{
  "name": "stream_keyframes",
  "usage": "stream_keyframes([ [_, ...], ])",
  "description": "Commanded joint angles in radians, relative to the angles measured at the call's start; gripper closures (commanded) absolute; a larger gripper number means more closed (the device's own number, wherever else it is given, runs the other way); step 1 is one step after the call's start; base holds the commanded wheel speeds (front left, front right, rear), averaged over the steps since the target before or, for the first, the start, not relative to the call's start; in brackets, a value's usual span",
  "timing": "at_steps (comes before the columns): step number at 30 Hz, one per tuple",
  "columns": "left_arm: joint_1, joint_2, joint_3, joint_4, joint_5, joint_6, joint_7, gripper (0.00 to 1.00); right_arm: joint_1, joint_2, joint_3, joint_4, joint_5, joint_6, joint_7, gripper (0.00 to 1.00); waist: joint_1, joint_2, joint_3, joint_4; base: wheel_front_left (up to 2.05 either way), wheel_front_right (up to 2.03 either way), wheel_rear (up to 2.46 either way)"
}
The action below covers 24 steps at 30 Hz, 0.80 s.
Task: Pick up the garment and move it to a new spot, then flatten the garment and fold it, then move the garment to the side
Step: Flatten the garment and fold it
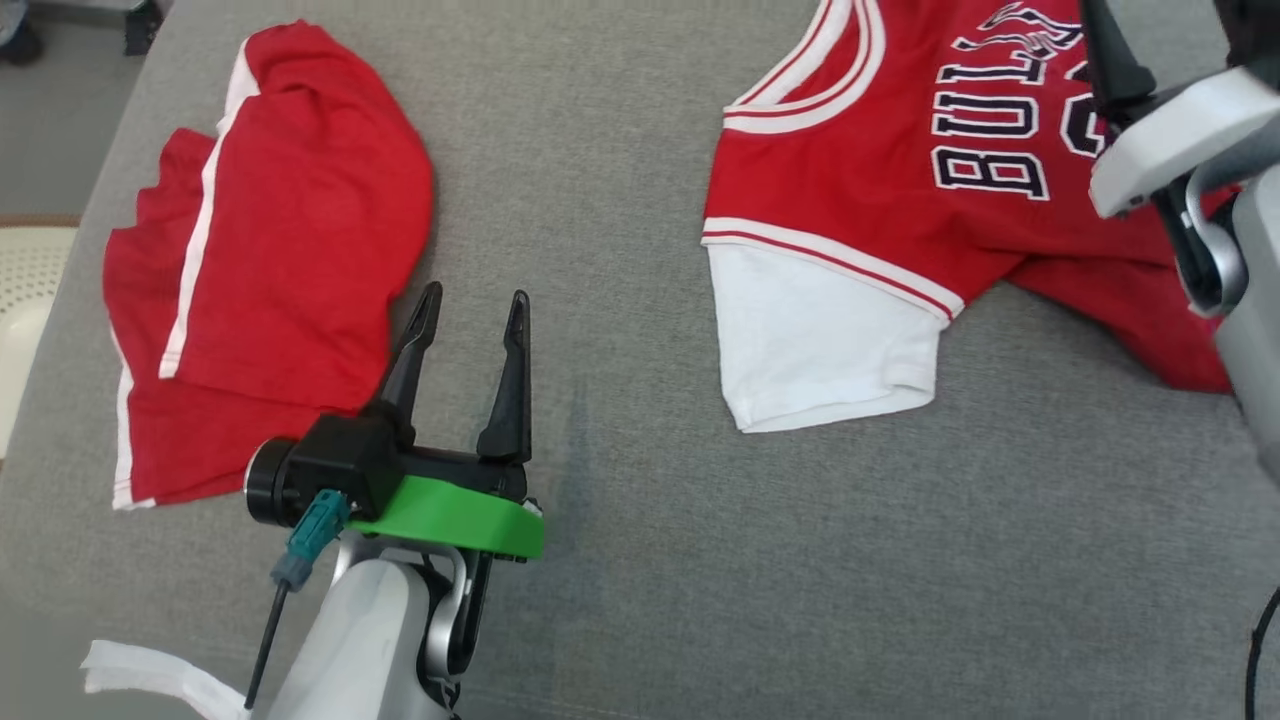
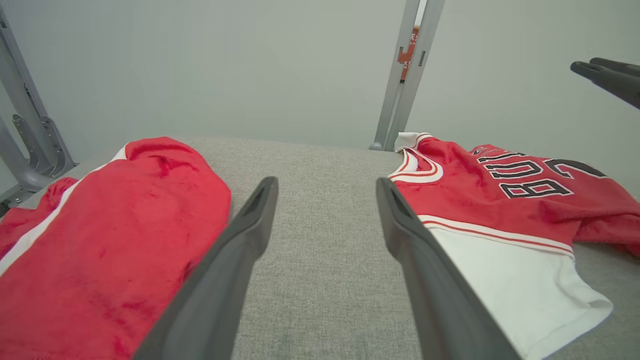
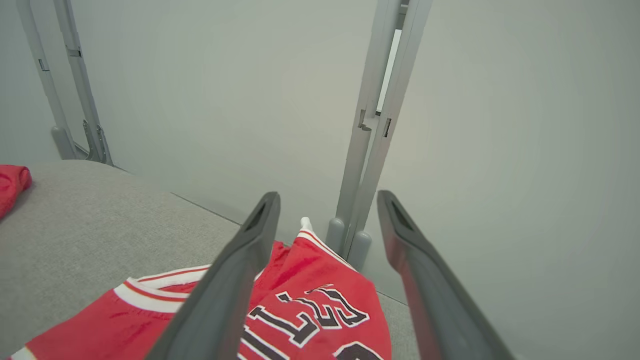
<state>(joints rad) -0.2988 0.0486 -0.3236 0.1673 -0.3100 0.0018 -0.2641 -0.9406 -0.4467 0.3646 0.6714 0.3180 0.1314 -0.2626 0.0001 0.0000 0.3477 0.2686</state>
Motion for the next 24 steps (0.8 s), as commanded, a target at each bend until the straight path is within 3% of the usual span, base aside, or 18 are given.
stream_keyframes([
  [1, 0.016, 0.003, 0.012, 0.004, 0.003, -0.006, -0.001, 0.0, 0.066, 0.02, -0.018, -0.039, 0.008, -0.001, -0.003, 0.0, -0.0001, 0.0, -0.08, -0.114, 0.0, 0.0, 0.0],
  [9, 0.051, 0.004, 0.055, 0.024, 0.002, -0.023, -0.001, 0.0, 0.413, 0.153, -0.173, -0.295, -0.032, -0.001, -0.003, 0.0, -0.0001, 0.0, -0.146, -0.24, 0.0, 0.0, 0.0],
  [16, 0.088, 0.004, 0.066, 0.079, -0.007, -0.02, 0.0, 0.0, 0.66, 0.339, -0.282, -0.483, -0.084, -0.001, -0.003, 0.0, -0.0001, 0.0, -0.18, -0.308, 0.0, 0.0, 0.0],
  [24, 0.097, 0.004, 0.063, 0.137, 0.004, -0.017, -0.001, 0.0, 0.762, 0.428, -0.308, -0.555, -0.133, -0.001, -0.003, 0.0, -0.0001, 0.0, -0.183, -0.355, 0.0, 0.0, 0.0],
])
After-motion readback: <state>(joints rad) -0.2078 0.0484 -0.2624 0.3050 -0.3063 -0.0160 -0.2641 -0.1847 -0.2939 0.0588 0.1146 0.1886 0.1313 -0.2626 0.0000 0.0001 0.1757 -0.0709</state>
